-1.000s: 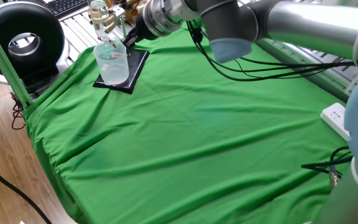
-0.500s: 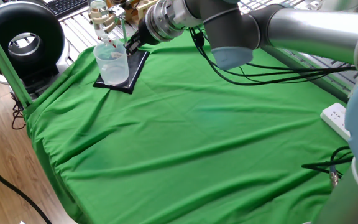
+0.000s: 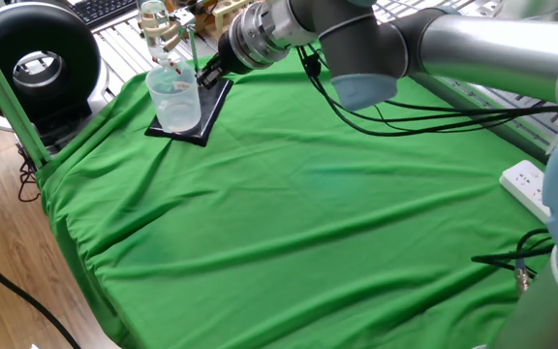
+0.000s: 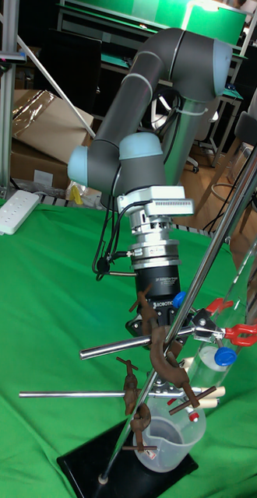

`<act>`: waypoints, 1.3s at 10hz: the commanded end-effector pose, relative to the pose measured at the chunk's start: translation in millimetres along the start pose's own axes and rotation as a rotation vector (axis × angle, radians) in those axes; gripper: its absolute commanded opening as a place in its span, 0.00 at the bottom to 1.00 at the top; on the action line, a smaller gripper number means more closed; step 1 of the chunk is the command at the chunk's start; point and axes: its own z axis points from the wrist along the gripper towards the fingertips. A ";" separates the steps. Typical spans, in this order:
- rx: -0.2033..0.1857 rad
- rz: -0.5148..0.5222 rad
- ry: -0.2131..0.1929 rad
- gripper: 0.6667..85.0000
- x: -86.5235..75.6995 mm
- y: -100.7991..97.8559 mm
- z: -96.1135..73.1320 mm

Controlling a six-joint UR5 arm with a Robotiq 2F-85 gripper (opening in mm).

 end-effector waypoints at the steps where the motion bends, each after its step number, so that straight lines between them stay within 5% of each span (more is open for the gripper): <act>1: -0.007 -0.011 -0.029 0.01 -3.6 -1.5 5.2; 13: -0.014 -0.040 -0.079 0.01 -10.0 -4.9 22.7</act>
